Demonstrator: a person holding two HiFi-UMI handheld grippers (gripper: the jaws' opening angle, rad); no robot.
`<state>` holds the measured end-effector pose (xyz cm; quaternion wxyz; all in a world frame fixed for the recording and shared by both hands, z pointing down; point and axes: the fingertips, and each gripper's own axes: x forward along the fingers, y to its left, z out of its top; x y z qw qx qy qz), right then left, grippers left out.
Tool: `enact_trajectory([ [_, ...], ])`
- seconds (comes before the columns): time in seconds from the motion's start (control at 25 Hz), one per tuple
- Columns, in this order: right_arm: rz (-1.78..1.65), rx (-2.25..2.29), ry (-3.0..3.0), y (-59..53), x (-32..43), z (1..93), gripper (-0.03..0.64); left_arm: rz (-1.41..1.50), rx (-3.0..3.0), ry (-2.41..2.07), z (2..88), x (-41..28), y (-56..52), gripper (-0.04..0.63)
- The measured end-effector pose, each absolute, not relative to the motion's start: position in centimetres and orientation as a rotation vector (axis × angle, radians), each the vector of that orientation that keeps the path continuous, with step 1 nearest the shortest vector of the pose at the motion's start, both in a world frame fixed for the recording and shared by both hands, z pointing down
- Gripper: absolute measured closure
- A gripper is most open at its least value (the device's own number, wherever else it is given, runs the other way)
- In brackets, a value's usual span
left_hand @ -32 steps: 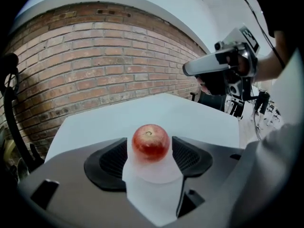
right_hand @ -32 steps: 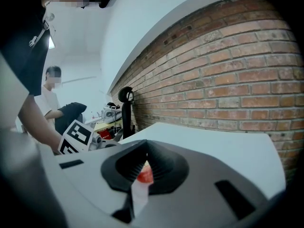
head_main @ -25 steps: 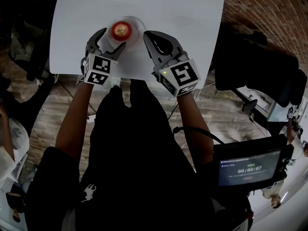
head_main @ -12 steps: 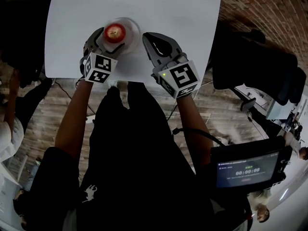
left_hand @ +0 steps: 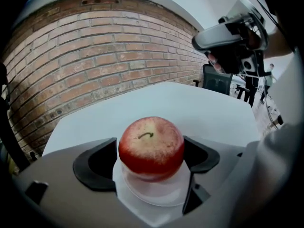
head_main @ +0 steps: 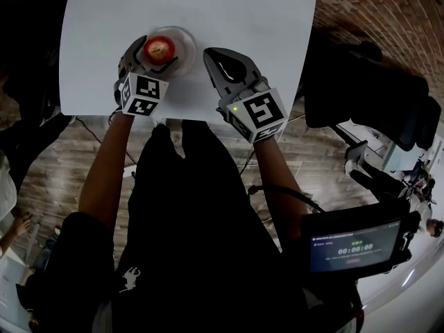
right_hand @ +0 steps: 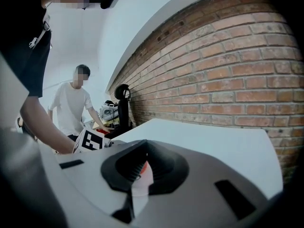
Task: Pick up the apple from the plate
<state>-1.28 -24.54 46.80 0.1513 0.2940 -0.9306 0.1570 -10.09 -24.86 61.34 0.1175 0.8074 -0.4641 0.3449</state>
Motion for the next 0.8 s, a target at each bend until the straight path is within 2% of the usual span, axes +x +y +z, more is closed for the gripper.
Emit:
enact_trajectory([
  [0.8, 0.419, 0.853, -2.661, -25.3, -1.5, 46.7, 0.614, 0.948, 2.383, -1.335, 60.5, -10.1, -25.8, 0.186],
])
